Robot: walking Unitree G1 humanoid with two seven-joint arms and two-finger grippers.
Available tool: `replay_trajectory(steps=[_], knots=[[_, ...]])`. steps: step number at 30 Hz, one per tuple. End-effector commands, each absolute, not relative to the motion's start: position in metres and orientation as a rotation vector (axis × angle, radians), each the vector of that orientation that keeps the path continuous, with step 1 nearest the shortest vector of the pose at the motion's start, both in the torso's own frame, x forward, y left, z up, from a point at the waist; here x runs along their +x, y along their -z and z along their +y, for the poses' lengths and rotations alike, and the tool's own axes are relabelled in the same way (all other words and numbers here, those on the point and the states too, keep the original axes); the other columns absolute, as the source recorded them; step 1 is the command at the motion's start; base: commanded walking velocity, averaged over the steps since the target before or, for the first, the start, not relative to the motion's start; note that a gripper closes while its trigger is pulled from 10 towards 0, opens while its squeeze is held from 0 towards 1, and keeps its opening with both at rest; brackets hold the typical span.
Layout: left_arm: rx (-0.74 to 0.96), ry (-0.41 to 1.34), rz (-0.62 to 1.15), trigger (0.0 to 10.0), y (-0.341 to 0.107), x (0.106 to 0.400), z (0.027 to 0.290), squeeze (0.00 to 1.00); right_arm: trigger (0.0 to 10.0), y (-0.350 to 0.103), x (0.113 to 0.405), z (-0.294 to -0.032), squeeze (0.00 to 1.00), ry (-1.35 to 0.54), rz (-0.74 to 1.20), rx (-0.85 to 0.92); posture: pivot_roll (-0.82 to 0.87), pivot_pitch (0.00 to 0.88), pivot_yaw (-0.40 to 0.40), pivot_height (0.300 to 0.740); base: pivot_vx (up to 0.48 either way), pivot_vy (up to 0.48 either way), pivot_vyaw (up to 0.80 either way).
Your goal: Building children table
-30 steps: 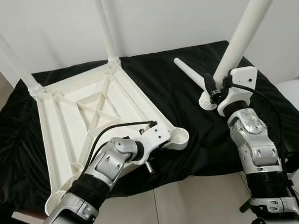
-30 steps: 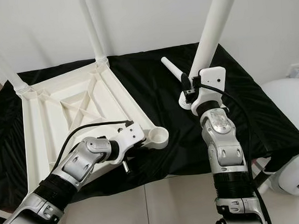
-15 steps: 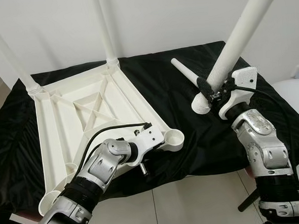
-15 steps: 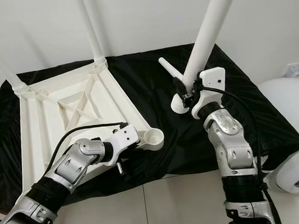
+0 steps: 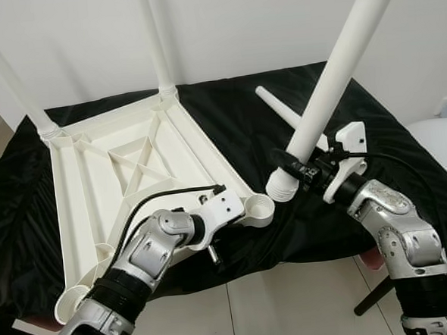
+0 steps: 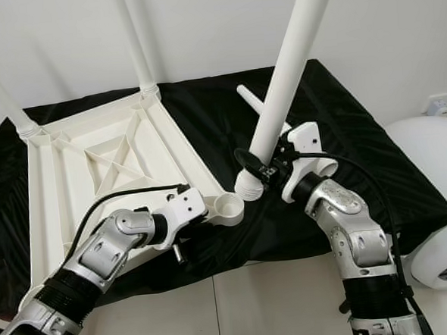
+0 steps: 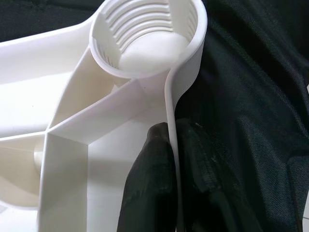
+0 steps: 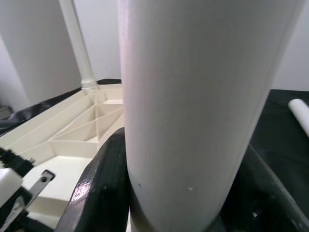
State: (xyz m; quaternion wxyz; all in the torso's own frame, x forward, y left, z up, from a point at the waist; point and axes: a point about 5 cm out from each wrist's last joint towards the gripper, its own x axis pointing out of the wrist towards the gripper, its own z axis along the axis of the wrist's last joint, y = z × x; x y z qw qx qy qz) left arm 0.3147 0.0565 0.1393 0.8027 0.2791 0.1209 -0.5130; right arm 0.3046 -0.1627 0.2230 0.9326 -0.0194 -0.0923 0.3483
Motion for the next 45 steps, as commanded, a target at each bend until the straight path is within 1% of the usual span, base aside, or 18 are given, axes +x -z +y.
replay_trajectory(steps=[1,2,9,15,18,21,35,45], knots=[[0.632,1.047,0.309,10.0,-0.127,0.314,0.068,0.00,10.0,-0.221,0.305,-0.162,0.00,-0.737,-0.177,-0.028,-0.11,0.079,0.069,0.740,0.000,0.000,0.00],[0.630,1.051,0.306,10.0,-0.128,0.311,0.067,0.00,10.0,-0.219,0.309,-0.164,0.00,-0.770,-0.160,-0.013,-0.10,0.078,0.067,0.740,0.000,0.000,0.00],[0.632,1.057,0.306,10.0,-0.126,0.308,0.066,0.00,10.0,-0.220,0.313,-0.162,0.00,-0.832,-0.139,0.015,-0.09,0.074,0.062,0.740,0.000,0.000,0.00],[0.629,1.047,0.310,10.0,-0.126,0.307,0.067,0.00,10.0,-0.220,0.314,-0.155,0.00,-0.895,-0.128,0.004,-0.09,0.075,0.055,0.740,0.000,0.000,0.00],[0.630,1.055,0.308,10.0,-0.124,0.304,0.064,0.00,10.0,-0.217,0.314,-0.146,0.00,-0.956,-0.113,-0.008,-0.09,0.082,0.052,0.740,0.000,0.000,0.00],[0.628,1.056,0.310,10.0,-0.125,0.303,0.063,0.00,10.0,-0.217,0.315,-0.143,0.00,-0.978,-0.107,-0.005,-0.09,0.087,0.051,0.740,0.000,0.000,0.00],[0.631,1.056,0.311,10.0,-0.123,0.301,0.061,0.00,10.0,-0.210,0.319,-0.140,0.00,-0.996,-0.081,-0.006,-0.09,0.075,0.044,0.740,0.000,0.000,0.00],[0.632,1.053,0.307,10.0,-0.125,0.301,0.063,0.00,10.0,-0.203,0.321,-0.147,0.00,-0.990,-0.041,-0.051,-0.09,0.080,0.049,0.740,0.000,0.000,0.00]])
